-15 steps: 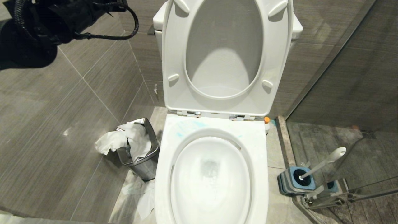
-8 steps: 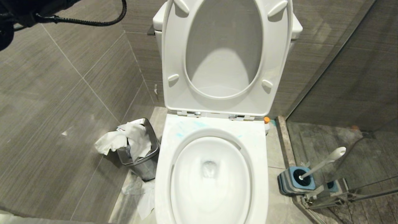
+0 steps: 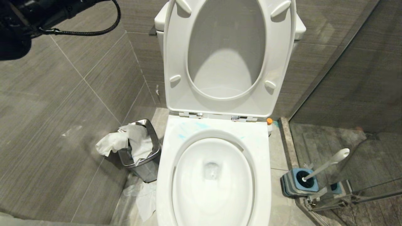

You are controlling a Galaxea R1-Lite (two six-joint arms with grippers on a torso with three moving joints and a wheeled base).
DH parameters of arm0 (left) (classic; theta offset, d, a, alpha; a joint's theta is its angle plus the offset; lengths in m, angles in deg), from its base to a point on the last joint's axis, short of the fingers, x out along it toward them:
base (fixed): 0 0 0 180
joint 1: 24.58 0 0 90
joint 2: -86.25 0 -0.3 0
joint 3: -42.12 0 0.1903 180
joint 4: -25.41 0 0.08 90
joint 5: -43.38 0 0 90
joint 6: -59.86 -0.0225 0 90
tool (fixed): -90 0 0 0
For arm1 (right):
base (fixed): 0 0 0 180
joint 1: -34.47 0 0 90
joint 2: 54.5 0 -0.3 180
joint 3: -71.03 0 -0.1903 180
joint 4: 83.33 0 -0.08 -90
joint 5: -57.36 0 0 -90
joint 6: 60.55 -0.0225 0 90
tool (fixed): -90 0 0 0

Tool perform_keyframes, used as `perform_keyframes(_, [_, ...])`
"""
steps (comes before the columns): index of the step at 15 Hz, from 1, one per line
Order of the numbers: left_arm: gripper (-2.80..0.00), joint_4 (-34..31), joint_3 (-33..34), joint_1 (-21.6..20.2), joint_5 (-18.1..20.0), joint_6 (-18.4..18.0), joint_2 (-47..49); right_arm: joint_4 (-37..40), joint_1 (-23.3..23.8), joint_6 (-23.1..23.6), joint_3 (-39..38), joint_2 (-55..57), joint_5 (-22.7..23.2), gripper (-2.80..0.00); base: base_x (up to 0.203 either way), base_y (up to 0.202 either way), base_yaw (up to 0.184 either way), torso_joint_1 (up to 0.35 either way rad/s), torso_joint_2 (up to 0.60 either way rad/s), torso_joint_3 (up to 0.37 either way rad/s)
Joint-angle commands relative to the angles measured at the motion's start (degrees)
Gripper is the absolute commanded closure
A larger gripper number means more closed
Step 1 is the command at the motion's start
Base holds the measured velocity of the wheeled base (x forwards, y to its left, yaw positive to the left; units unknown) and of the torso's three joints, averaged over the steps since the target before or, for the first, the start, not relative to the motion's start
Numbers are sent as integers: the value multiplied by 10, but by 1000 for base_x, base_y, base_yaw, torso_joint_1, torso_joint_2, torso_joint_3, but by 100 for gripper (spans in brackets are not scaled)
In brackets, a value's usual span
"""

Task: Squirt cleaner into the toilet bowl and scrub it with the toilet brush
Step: Close the toilet lid

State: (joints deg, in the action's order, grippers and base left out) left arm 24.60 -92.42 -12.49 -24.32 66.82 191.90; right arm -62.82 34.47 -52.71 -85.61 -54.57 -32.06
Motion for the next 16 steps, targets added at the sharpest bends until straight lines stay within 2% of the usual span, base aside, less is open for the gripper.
perform_keyframes(1, [0,74,-8,-13,54,33,61,0,0,1,0,1,0,0,0,0,0,0,0,0])
perform_keyframes(2, [0,82,-8,-20,71,37,71,0,0,1,0,1,0,0,0,0,0,0,0,0])
perform_keyframes(3, [0,85,-8,-22,72,34,83,0,0,1,0,1,0,0,0,0,0,0,0,0])
perform_keyframes(6, [0,103,-8,-20,69,-2,104,0,0,1,0,1,0,0,0,0,0,0,0,0])
perform_keyframes(7, [0,105,-8,-18,65,-20,110,0,0,0,0,1,0,0,0,0,0,0,0,0])
perform_keyframes(9, [0,111,-8,-9,28,-50,120,0,0,1,0,1,0,0,0,0,0,0,0,0])
perform_keyframes(11, [0,124,-8,1,7,-54,129,0,0,1,0,1,0,0,0,0,0,0,0,0])
perform_keyframes(16, [0,140,-8,28,-11,-54,143,0,0,1,0,1,0,0,0,0,0,0,0,0])
